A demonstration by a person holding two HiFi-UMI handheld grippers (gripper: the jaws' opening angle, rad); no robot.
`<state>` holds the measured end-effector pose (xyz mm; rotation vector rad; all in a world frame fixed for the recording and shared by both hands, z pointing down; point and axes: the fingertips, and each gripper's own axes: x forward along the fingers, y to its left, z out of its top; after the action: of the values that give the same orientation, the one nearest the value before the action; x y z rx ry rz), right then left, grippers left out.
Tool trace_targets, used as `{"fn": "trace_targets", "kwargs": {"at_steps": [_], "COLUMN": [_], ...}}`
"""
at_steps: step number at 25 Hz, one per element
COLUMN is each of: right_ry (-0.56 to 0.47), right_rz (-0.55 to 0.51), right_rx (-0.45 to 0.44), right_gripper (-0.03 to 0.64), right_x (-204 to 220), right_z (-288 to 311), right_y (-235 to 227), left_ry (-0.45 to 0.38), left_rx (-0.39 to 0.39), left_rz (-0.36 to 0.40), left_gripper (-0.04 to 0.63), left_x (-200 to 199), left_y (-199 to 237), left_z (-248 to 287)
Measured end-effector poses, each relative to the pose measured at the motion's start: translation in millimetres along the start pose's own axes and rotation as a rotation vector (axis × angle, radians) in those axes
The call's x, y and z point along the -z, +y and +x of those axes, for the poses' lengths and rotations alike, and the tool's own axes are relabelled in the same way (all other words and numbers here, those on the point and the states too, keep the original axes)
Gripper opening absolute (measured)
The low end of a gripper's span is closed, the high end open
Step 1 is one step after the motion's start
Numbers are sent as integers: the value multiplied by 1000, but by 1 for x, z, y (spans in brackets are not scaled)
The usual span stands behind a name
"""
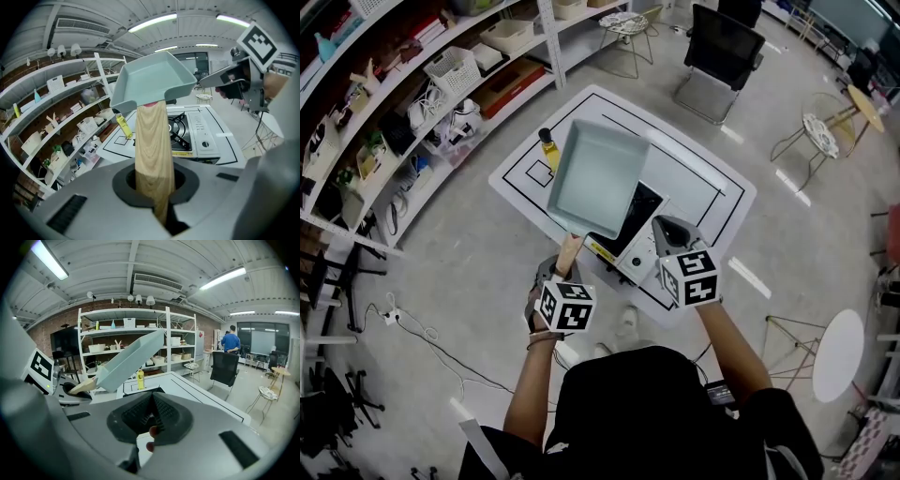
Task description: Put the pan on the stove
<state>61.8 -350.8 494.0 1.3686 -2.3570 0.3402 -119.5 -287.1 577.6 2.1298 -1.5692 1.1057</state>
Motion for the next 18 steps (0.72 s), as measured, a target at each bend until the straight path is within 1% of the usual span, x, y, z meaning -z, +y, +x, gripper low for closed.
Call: {"fn": "trace_targets", "kwargs": {"at_steps": [8, 18], "right_ry": [21, 35], "right_rz": [5, 14], "right_rx": [5, 11], "right_gripper": [2, 2], "right_x": [5, 5], "right_z": [13, 25], "right_y": [-6, -13], "left_ry": [80, 165], "left_rx": [23, 20], "left_rz": [32, 105], "left_gripper": [17, 25], "left_x": [13, 24], "left_y": [2, 8], "left_z": [26, 50]}}
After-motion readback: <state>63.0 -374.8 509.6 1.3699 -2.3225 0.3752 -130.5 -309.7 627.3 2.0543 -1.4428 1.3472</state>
